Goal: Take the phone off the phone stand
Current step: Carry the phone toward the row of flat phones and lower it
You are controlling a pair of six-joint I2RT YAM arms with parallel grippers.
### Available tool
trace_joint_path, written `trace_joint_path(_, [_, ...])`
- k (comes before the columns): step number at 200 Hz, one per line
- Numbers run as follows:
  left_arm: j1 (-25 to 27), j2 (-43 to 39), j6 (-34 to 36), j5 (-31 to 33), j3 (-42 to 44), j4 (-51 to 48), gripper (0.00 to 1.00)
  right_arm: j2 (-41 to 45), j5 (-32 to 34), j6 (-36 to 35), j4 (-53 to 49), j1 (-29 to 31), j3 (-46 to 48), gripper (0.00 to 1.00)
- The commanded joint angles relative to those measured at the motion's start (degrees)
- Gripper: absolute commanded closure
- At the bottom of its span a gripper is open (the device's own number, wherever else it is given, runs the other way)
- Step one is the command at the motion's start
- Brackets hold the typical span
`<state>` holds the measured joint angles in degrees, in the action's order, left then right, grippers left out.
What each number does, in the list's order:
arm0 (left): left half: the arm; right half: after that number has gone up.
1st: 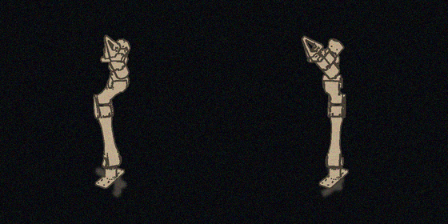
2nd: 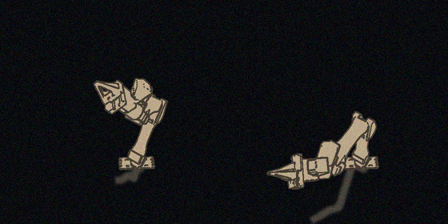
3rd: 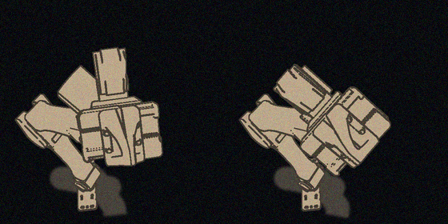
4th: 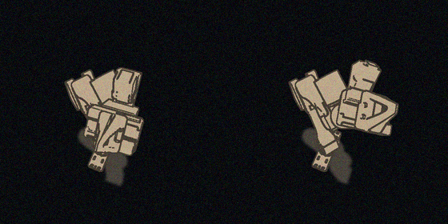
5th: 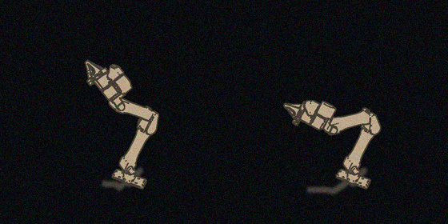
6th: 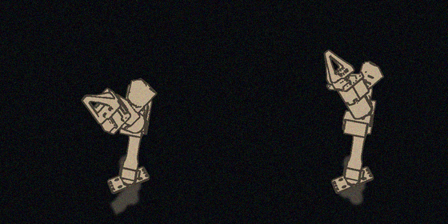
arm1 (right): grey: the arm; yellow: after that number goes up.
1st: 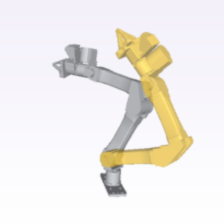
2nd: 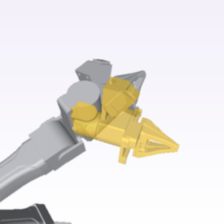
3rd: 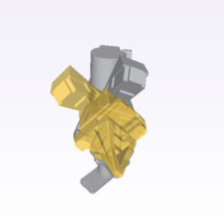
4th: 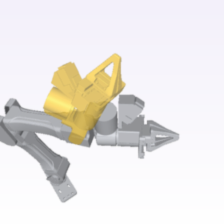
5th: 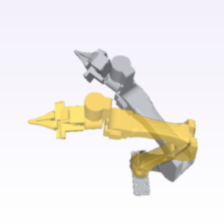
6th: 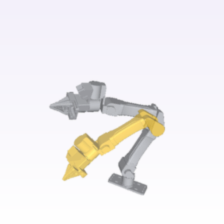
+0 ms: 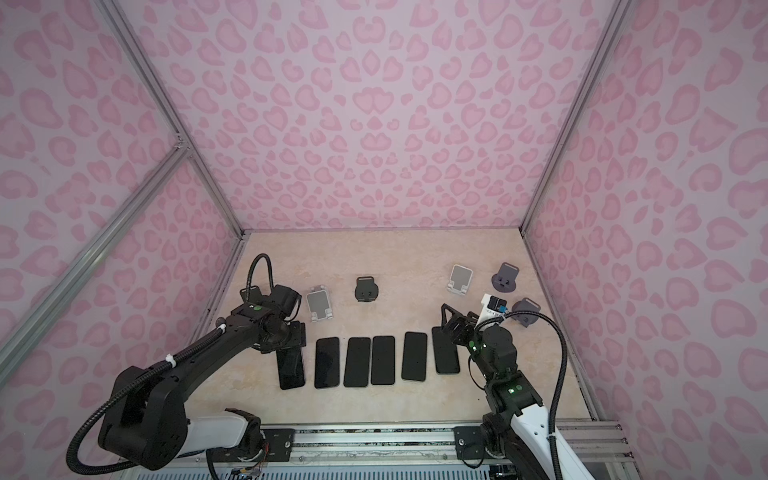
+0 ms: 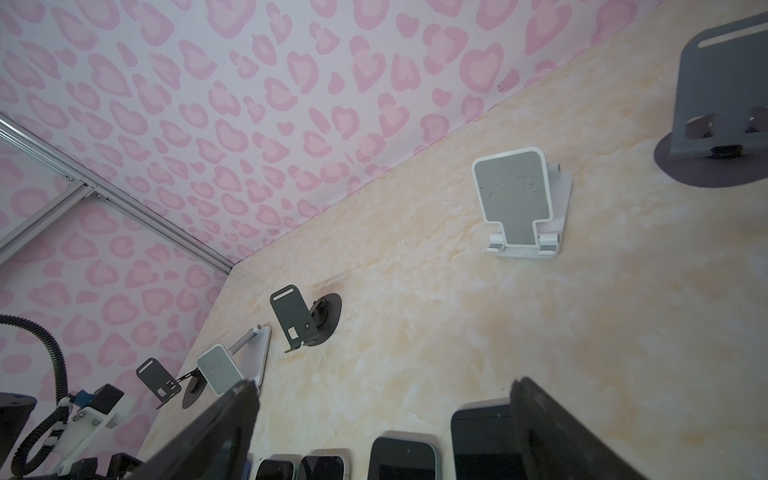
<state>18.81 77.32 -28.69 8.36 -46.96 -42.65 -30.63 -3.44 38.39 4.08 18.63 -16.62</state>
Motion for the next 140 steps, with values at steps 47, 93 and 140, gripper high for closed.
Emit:
trace_joint_path(47, [0.88,4.47,-1.69,-0.27,1.07,3.69,0.56,-0.20,-0.07,0.22,1.22,-0.02,0.63,0.03])
trace_joint_path(93, [0.97,7.73,-0.94,-1.78,1.25,6.07,0.54,-0.54,-0.25,-0.24,1.11,-0.05,0.77,0.03])
trace_joint_path(140, [0.95,10.58,-0.68,-2.65,0.72,7.47,0.51,-0.64,-0.07,-1.08,-0.01,-0.09,0.55,0.03])
